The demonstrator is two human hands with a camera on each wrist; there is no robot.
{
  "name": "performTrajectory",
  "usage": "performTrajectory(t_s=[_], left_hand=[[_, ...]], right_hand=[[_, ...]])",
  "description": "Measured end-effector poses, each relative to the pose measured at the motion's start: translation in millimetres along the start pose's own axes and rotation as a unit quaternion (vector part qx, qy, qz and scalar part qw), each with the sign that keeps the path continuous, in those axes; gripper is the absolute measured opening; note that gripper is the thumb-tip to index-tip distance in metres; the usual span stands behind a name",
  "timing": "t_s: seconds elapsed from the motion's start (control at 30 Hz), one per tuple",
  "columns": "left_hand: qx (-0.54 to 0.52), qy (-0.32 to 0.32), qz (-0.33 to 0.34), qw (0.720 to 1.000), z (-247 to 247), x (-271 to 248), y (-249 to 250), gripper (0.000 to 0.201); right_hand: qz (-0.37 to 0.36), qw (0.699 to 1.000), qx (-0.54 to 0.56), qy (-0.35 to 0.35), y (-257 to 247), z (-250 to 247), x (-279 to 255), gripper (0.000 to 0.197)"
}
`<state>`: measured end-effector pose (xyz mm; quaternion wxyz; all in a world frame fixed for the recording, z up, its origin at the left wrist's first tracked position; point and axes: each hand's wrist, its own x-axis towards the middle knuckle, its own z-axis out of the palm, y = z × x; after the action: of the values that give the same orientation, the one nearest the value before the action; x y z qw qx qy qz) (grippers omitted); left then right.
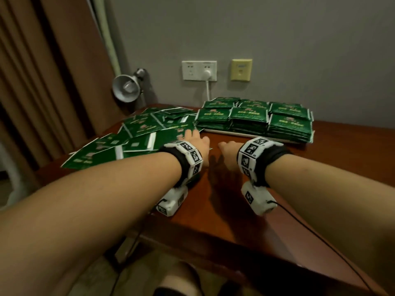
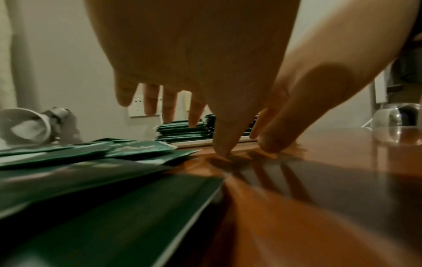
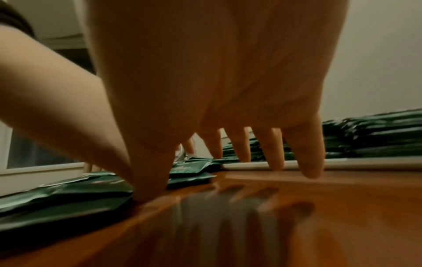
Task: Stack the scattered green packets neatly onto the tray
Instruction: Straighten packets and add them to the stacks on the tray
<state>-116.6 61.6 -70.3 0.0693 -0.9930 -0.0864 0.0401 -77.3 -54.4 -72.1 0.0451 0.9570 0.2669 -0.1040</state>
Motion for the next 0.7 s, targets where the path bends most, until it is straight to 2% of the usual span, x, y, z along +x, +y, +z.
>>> performTrajectory(t_s=[0.07,0.17,0.27,0.33,0.43,0.57,0.7], left_hand=[[-0.002,0.007,-0.074,0.997,13.8,-12.9,-21.4,0.077],[0.0,-0.014,-0.138,0.99,31.8,-30.9,-48.7,0.088],[0.003,-0.061,-0.109,0.992,35.9,-42.9,-57.2,0.08],[0.006,-0.075,-0.104,0.992,34.5,-42.3,-57.3,0.083],[0.004,-0.08,-0.102,0.992,41.0,-32.2,-59.5,0.084],[-0.035,-0.087,-0.154,0.984,49.3,-17.2,-57.3,0.09],[-0.049,-0.091,-0.152,0.983,51.7,-6.9,-58.7,0.066]], right_hand=[[-0.014,1.0,0.016,-0.005,-23.3,8.3,2.4,0.091],[-0.038,0.999,0.003,-0.019,-53.3,17.7,6.0,0.1],[-0.057,0.998,-0.012,-0.034,-68.2,21.0,13.7,0.105],[-0.053,0.997,-0.02,-0.043,-69.6,20.2,18.7,0.108],[-0.051,0.997,-0.034,-0.041,-68.4,19.2,22.3,0.103],[-0.052,0.997,-0.04,-0.027,-68.5,21.9,25.5,0.089],[-0.043,0.998,-0.041,-0.021,-69.8,20.8,24.8,0.083]])
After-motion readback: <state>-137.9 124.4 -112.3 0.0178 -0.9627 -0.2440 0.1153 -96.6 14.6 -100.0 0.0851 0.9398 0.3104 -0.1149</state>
